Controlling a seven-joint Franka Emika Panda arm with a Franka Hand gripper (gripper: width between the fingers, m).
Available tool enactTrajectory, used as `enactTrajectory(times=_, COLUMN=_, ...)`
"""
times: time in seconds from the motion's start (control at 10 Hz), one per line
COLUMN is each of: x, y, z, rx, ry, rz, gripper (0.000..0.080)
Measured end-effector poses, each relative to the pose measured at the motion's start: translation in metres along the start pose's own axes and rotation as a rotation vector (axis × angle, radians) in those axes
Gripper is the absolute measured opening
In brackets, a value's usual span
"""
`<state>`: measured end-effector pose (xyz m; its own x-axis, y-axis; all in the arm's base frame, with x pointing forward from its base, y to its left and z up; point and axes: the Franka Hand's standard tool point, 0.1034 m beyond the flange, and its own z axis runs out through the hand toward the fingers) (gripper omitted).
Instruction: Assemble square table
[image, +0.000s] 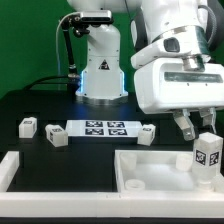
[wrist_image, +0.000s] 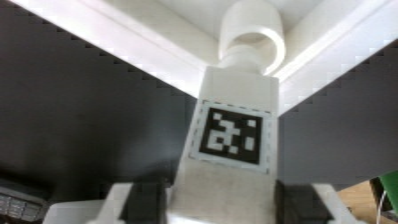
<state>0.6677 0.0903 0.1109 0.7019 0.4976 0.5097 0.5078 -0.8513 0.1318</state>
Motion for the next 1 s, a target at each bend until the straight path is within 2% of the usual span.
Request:
enactTrajectory(times=0.4, x=-0.0005, y=-0.0082, z=-0.0009, rx=0.005, ry=-0.001, rz=-0.007, gripper=0.0291)
enactTrajectory(times=1.0, x=-0.0043, y=-0.0025, z=-0.0018, rx=-0.010, ry=0.011, rz=-0.003, gripper=0.0291)
